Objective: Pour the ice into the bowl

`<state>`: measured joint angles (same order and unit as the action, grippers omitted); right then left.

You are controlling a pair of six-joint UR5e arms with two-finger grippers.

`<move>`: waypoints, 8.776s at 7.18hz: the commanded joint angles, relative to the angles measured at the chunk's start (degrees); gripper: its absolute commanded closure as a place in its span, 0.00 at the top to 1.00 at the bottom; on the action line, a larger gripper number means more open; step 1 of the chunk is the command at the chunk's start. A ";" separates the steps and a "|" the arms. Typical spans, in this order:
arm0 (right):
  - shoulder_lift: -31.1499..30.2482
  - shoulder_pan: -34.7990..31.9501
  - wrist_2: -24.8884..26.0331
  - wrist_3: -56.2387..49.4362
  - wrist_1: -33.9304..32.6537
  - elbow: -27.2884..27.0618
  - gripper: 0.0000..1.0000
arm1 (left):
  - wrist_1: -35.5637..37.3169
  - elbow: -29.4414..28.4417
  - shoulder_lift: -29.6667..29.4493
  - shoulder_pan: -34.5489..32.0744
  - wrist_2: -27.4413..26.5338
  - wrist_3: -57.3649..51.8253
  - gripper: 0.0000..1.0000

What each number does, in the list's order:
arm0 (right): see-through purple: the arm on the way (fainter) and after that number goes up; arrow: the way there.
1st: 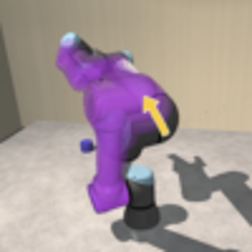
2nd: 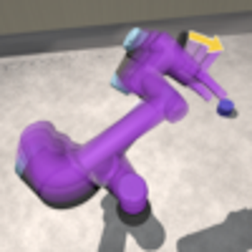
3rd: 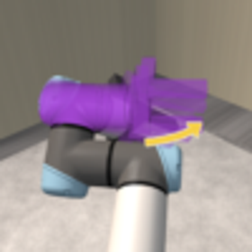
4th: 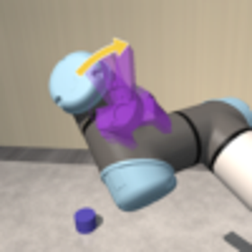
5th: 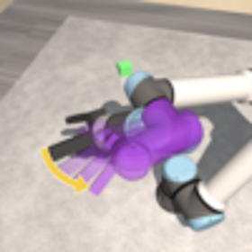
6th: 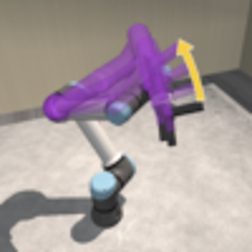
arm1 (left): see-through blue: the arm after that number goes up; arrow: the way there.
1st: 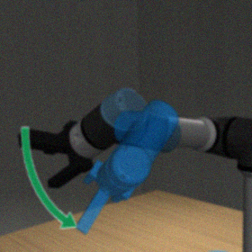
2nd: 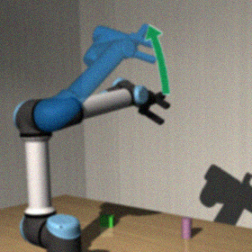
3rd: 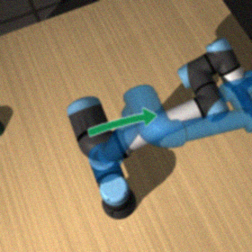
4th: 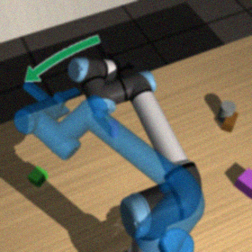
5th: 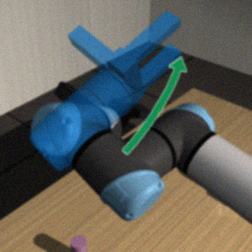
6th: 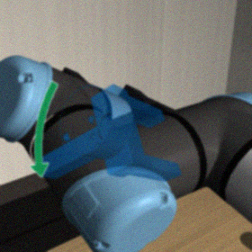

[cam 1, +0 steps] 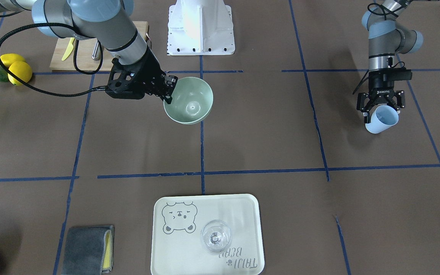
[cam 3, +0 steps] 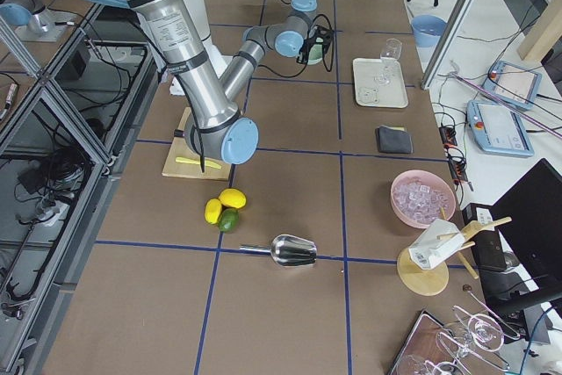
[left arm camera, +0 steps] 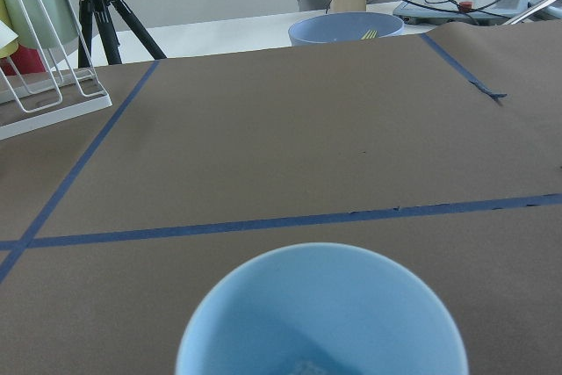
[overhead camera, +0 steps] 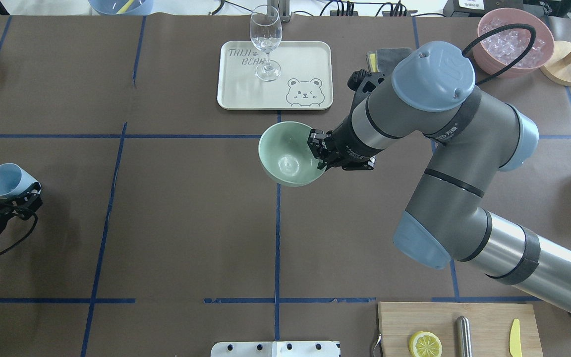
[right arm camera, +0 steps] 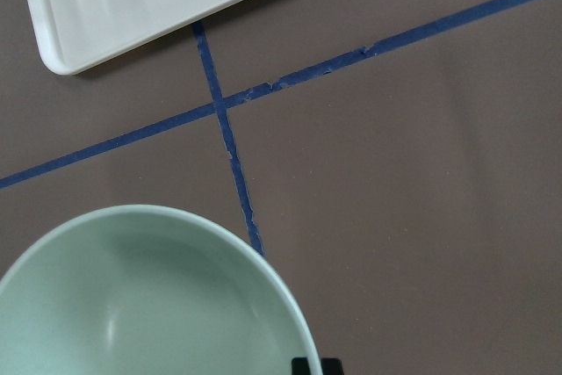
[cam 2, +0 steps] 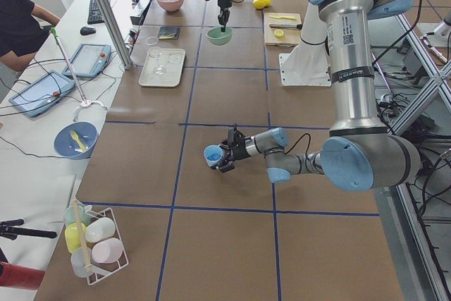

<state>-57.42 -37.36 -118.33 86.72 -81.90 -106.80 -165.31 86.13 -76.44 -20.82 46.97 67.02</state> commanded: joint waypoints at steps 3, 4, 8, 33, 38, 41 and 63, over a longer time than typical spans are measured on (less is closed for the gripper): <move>2.30 2.19 2.66 1.17 -0.01 1.84 0.00 | -0.80 -1.40 -1.17 -0.19 -0.04 -0.40 0.11; 5.01 2.90 3.53 1.18 -0.01 4.64 0.00 | -1.67 -0.70 -0.65 -0.80 -0.04 -1.27 0.00; 19.06 10.27 12.66 3.54 0.51 23.16 0.00 | -3.62 9.57 -0.64 -5.63 1.28 -12.97 0.00; -2.43 3.61 9.08 -0.93 5.35 3.26 1.00 | 66.96 17.23 -31.40 10.97 -32.91 -58.81 0.00; -2.34 3.69 9.34 -0.85 5.61 3.17 1.00 | 67.05 16.44 -31.40 10.97 -37.47 -79.03 0.00; -2.34 3.78 9.61 -0.85 5.61 3.17 1.00 | 66.96 17.41 -31.40 10.89 -37.92 -88.11 0.00; -0.85 4.84 10.05 0.12 5.53 3.08 1.00 | 22.29 32.79 -5.52 -3.15 5.46 -94.80 0.00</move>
<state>-58.28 -32.67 -108.28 86.82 -76.39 -103.79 -135.21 119.14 -87.75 -20.79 47.68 -28.17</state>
